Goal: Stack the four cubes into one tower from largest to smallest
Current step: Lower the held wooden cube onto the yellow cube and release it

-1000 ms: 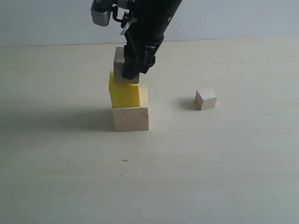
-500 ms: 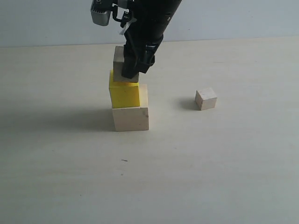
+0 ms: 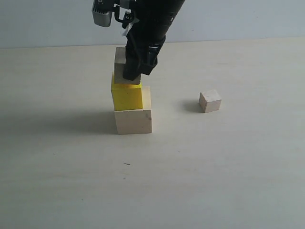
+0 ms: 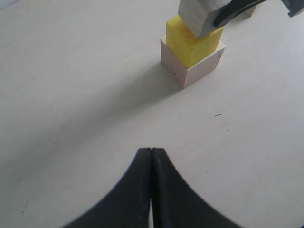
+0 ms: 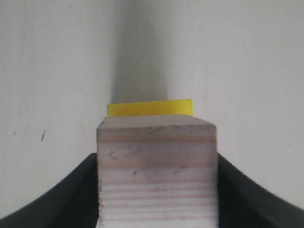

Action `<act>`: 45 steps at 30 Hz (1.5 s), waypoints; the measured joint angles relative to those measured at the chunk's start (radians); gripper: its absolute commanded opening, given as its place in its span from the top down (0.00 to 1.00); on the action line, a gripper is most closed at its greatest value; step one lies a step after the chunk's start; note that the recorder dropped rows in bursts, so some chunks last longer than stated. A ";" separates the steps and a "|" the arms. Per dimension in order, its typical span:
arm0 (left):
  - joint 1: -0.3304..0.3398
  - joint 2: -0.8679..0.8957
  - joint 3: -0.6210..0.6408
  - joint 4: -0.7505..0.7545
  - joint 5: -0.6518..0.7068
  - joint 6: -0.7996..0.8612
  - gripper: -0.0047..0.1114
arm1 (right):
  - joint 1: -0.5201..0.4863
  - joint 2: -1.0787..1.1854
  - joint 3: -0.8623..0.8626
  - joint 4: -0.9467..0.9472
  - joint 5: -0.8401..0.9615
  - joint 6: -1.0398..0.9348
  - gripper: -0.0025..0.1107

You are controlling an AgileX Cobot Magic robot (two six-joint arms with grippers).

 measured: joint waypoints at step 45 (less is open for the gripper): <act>0.000 0.000 0.000 0.000 0.000 0.018 0.96 | 0.000 0.034 -0.001 0.025 -0.027 -0.011 0.43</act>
